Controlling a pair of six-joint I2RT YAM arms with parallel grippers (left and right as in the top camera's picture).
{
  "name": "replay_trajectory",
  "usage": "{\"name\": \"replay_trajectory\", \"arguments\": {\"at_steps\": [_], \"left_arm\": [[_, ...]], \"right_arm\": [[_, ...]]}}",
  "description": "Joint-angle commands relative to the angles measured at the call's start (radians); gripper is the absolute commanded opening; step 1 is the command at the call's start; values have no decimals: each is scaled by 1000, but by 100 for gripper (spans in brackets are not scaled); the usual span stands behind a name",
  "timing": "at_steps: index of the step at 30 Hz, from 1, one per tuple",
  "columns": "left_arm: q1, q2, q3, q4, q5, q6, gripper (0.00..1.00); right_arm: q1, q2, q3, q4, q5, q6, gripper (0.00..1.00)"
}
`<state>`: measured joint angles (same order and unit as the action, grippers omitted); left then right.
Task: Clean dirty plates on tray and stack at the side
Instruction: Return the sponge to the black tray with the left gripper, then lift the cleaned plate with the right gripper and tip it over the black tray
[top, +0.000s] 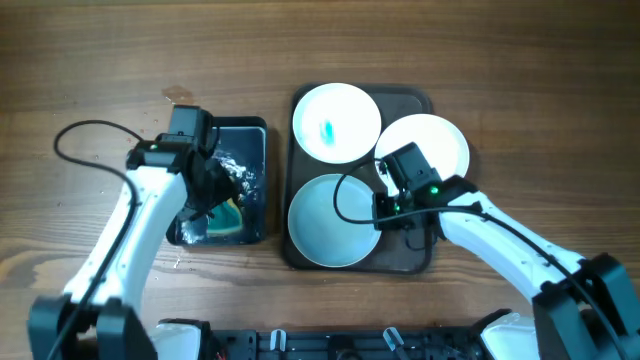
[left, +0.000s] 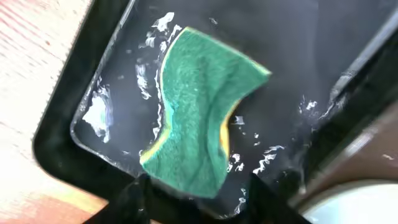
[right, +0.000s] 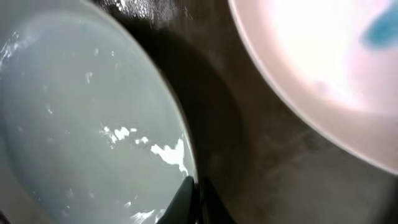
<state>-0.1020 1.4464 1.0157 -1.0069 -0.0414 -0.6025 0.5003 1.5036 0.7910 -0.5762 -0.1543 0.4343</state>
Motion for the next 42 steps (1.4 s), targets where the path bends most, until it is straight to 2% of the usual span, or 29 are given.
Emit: {"name": "replay_trajectory", "arguments": {"at_steps": [1,2,6,15,18,20,21,24,26,29,31,34,38,42], "left_arm": [[23,-112,53,-21,49,23,56],[31,-147,53,-20,49,24,61],[53,-213,53,-34,49,24,65],[54,-224,53,-50,49,46,67],[55,-226,53,-53,53,46,67],[55,-231,53,-59,53,46,69],[55,-236,54,-60,53,46,70],[55,-253,54,-61,52,46,73],[72,-277,54,-64,52,46,79],[126,-307,54,-64,52,45,100],[167,-321,54,-73,53,45,100],[228,-327,54,-90,52,45,100],[330,-326,54,-99,53,36,100],[432,-326,54,-112,80,34,100]], "right_arm": [[2,-30,122,-65,64,-18,4],[2,-30,142,-79,62,-26,4],[2,-9,126,-82,51,-11,4],[5,180,71,9,-7,-16,5],[5,225,71,37,-14,-16,16],[5,234,71,50,-14,-16,15],[4,234,71,58,-14,-17,6],[4,222,90,35,-13,-17,4],[4,188,161,-66,5,-45,4],[4,151,318,-254,61,-82,4],[5,149,459,-397,79,-125,4],[7,150,595,-483,81,-146,4],[34,179,685,-448,81,-143,4],[104,296,786,-378,82,-114,4]]}}
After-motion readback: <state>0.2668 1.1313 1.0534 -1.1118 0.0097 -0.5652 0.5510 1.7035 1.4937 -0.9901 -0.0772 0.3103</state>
